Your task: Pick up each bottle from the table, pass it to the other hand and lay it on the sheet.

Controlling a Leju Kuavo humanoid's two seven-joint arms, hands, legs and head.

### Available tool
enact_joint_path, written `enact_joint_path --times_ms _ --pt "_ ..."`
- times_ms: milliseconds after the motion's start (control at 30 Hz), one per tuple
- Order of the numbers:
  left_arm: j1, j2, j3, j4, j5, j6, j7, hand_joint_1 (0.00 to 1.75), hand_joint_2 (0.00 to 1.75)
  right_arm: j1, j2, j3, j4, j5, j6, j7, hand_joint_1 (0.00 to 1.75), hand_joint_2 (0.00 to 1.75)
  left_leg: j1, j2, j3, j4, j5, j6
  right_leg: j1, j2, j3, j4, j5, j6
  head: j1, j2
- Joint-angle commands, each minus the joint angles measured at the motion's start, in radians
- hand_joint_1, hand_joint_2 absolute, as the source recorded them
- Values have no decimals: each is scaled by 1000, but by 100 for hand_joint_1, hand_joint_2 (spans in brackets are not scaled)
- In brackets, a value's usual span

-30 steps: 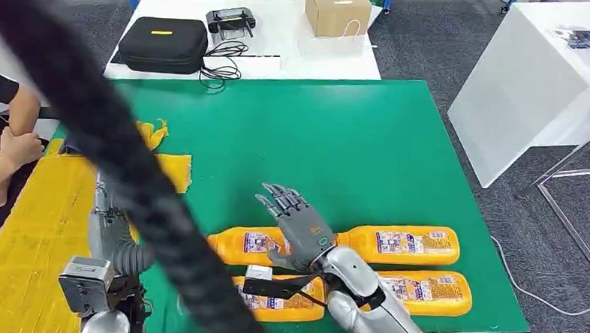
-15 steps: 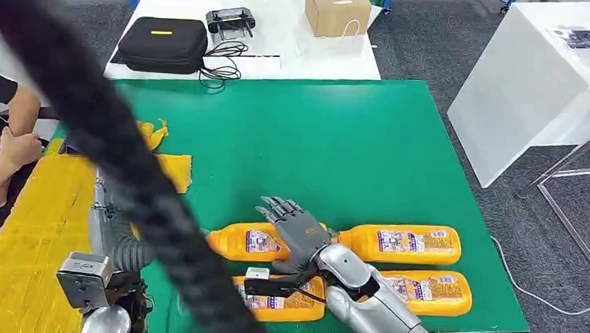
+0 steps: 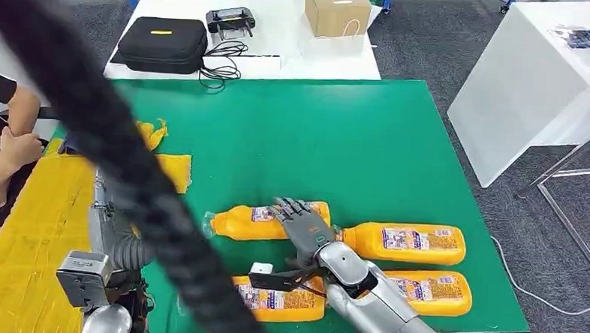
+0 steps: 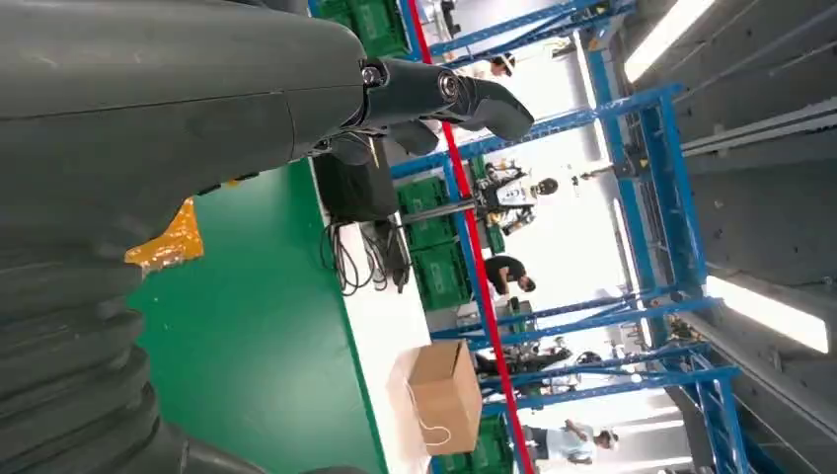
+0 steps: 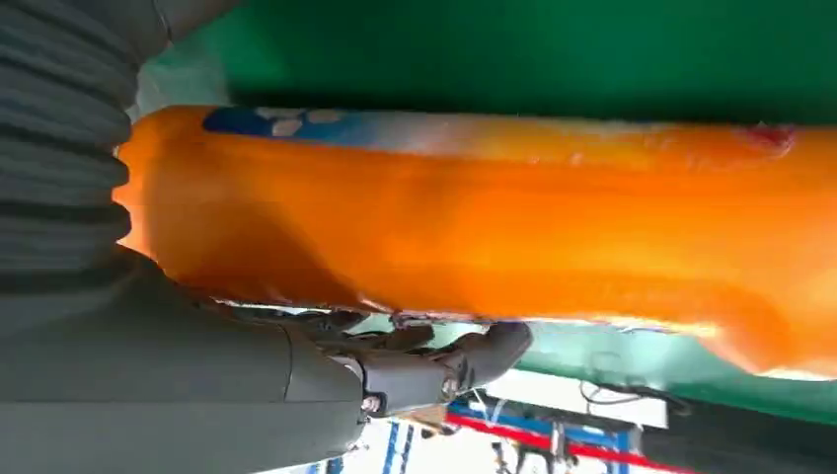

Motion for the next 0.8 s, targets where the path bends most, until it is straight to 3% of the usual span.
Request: enact_joint_path --times_ms 33,67,100,200,233,267,500,533,767,800 --pt "-18 -14 18 50 1 -2 14 0 175 -70 37 10 174 30 10 45 10 175 1 1 5 -1 -1 0 1 0 5 -2 -1 -1 0 0" --pt "-18 -13 18 51 1 -3 15 0 175 -69 39 7 175 31 8 45 54 175 1 1 4 -1 -1 0 1 0 4 -2 0 -1 0 0" --pt "-17 -14 17 51 2 -4 16 0 175 -65 42 -1 171 27 1 45 80 175 1 0 3 -1 -1 0 1 -1 4 -1 0 -1 0 0" --pt "-17 -14 17 51 2 -4 16 0 175 -65 42 -1 171 27 1 45 80 175 1 1 4 -1 -1 0 1 -1 5 -2 -1 -1 0 0" --pt "-17 -14 17 51 2 -4 16 0 175 -65 42 -1 171 27 1 45 93 175 0 1 3 -1 0 0 0 0 3 -1 0 -1 0 0" --pt "-16 -14 17 53 2 -5 16 0 175 -60 42 -6 163 26 2 44 133 175 1 1 4 -1 -1 0 1 0 4 -1 -1 -1 0 0" --pt "-15 -17 12 62 1 -8 19 0 175 -45 50 -35 147 19 -11 37 161 175 0 0 3 -1 -1 0 1 -1 4 -1 -1 -1 0 0" --pt "-15 -16 10 61 0 -9 19 0 175 -39 52 -43 136 15 -23 35 173 175 1 0 5 -1 -2 0 2 -2 6 -2 -2 -1 0 0" --pt "-13 -18 6 55 -6 -12 22 0 175 3 63 -89 50 3 -85 21 175 175 1 -1 5 0 -2 -1 2 -2 6 -2 -2 -1 0 0" --pt "-11 -18 2 52 -11 -17 24 0 175 51 87 -155 -18 -31 -209 -11 175 175 0 -1 2 0 0 0 0 -1 2 -1 -1 0 0 0"
